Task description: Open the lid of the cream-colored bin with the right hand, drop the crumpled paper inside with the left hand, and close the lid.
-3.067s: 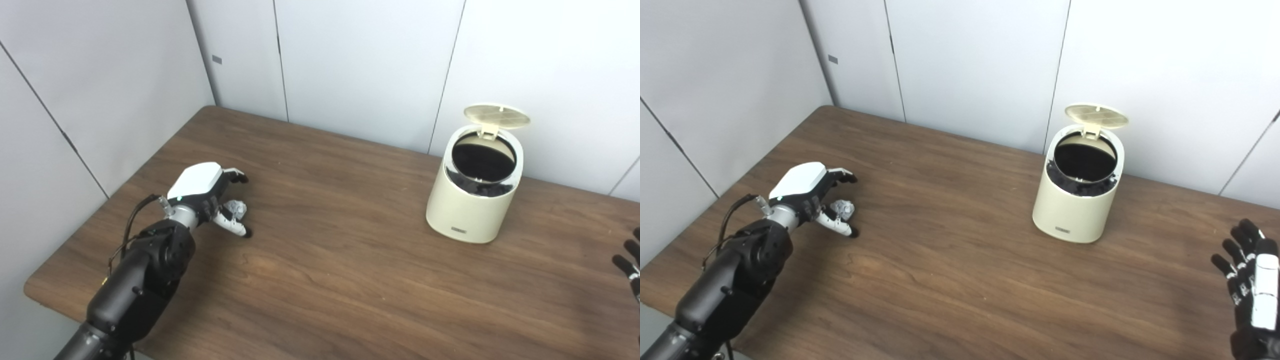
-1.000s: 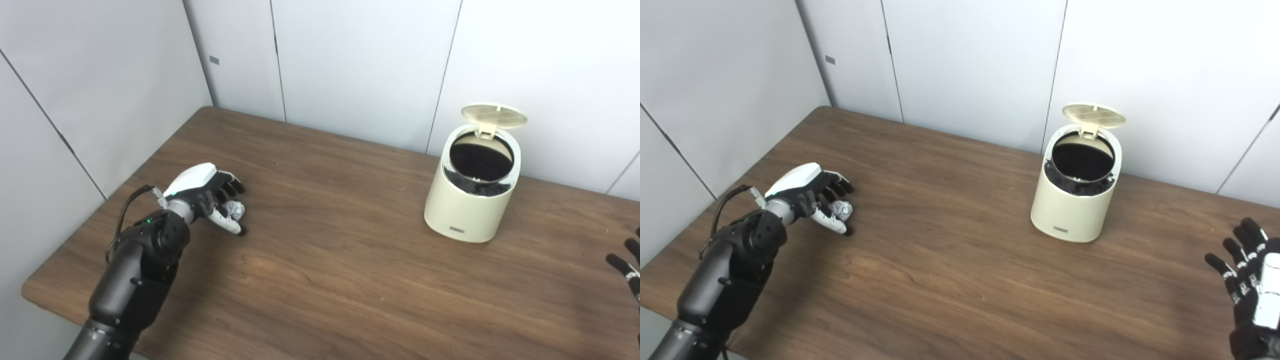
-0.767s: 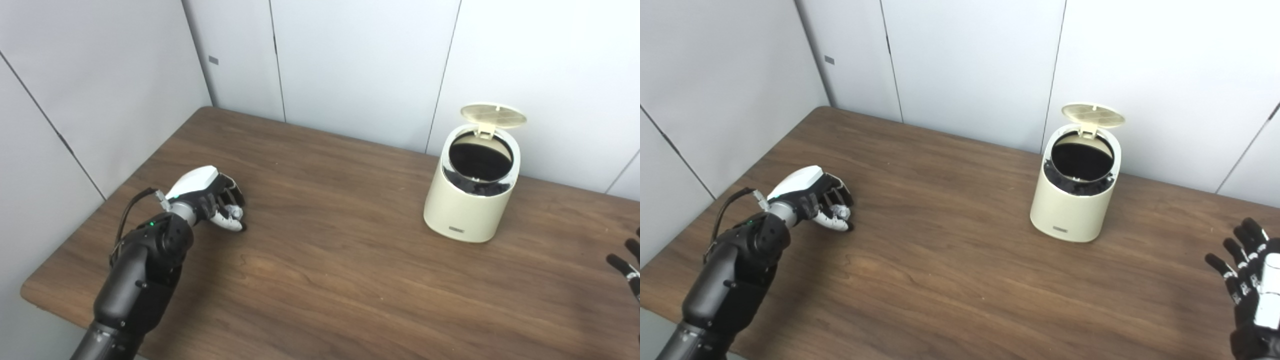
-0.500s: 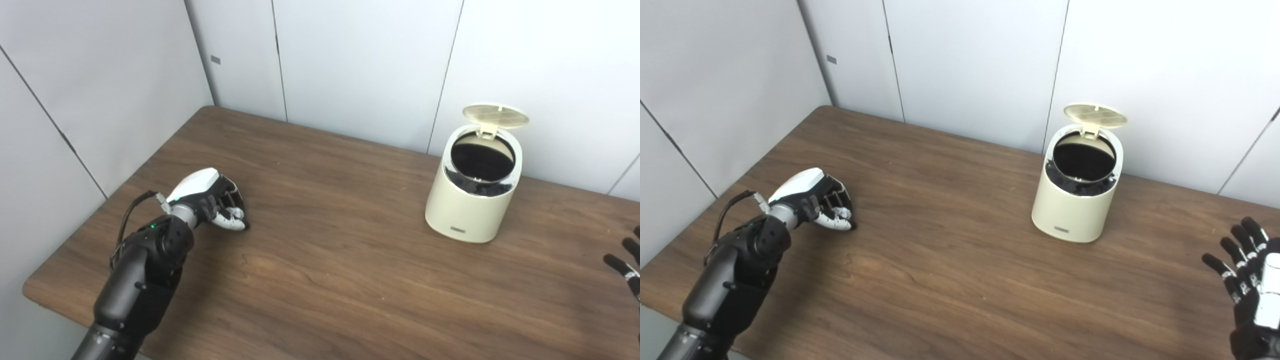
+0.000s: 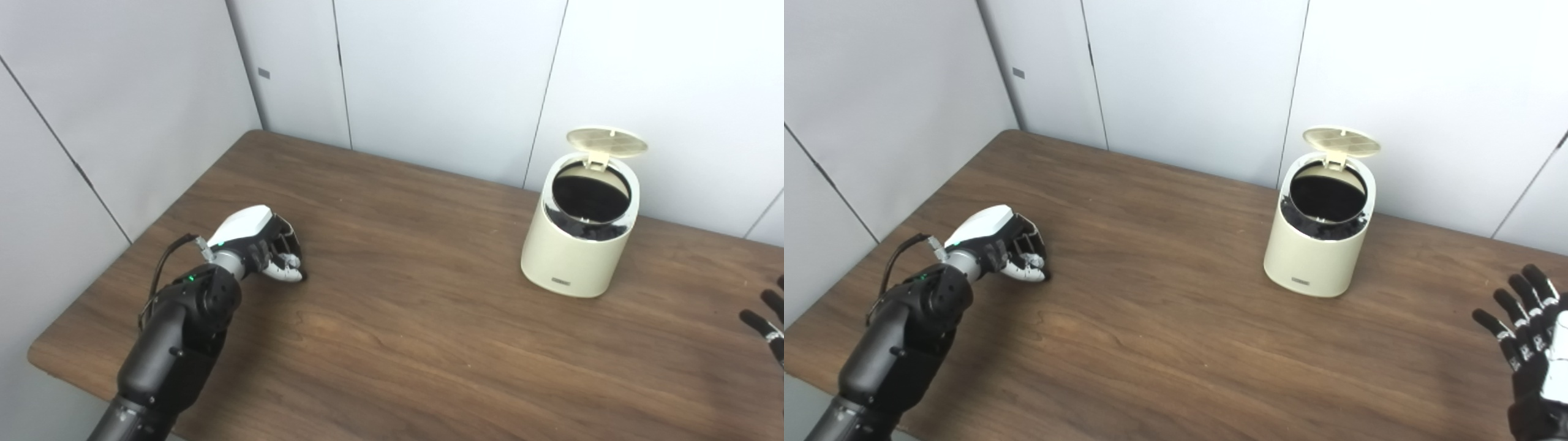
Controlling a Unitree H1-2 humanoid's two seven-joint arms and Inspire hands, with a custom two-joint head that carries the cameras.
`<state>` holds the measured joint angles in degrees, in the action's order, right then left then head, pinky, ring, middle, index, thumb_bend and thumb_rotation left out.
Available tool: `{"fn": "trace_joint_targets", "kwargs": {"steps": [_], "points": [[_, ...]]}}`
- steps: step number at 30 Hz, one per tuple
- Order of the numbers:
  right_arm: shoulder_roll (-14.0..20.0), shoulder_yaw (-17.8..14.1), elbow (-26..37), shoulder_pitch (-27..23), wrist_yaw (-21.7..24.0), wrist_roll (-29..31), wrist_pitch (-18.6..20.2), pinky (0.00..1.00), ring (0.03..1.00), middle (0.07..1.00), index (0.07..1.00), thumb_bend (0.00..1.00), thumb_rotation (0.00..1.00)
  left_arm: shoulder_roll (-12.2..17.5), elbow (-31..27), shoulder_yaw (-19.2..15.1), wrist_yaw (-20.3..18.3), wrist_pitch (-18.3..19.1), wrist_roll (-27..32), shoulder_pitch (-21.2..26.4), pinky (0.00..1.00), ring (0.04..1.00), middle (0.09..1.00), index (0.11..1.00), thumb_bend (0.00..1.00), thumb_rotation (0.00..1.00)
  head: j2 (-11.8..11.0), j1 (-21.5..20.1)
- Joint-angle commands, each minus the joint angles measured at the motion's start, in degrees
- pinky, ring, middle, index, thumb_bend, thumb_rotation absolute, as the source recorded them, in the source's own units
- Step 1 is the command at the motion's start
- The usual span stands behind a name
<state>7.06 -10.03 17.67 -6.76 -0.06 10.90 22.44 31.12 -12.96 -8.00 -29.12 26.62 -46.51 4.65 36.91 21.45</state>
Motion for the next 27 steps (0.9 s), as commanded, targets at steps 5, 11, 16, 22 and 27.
{"fn": "trace_joint_targets", "kwargs": {"steps": [5,11,16,22,27], "points": [[0.51,-0.01,1.36,-1.94,0.26,0.10,-1.41,0.79,0.917,0.929,0.913,0.48,1.00,1.25,-3.65,-0.05,4.61,-0.83,1.52,0.93,0.46,0.450,0.508,0.465,0.50,0.00,0.20,-0.58],[0.84,0.38,1.10,-1.84,0.29,-0.74,-1.53,0.83,0.931,0.940,0.914,0.52,1.00,1.51,-5.96,1.71,4.51,-0.52,1.81,2.61,0.45,0.445,0.506,0.469,0.50,0.00,0.42,-1.47],[0.65,0.32,0.51,-1.82,0.19,-1.03,-1.78,0.83,0.935,0.943,0.923,0.54,1.00,0.50,-7.59,2.85,4.94,-0.35,2.36,4.59,0.45,0.441,0.514,0.461,0.50,0.00,0.19,-1.61],[0.39,0.37,-0.83,-2.01,0.29,-1.20,-2.84,0.84,0.938,0.946,0.931,0.52,1.00,-0.54,-8.03,5.07,6.05,-0.86,2.84,7.17,0.41,0.406,0.497,0.482,0.50,0.00,-0.20,-2.47],[-0.86,-0.02,-0.32,-2.05,-0.55,-0.61,-2.17,0.88,0.953,0.956,0.925,0.43,1.00,-0.74,-8.65,7.92,4.55,-0.28,1.94,9.54,0.40,0.403,0.501,0.484,0.50,0.00,-0.45,-4.97]]}}
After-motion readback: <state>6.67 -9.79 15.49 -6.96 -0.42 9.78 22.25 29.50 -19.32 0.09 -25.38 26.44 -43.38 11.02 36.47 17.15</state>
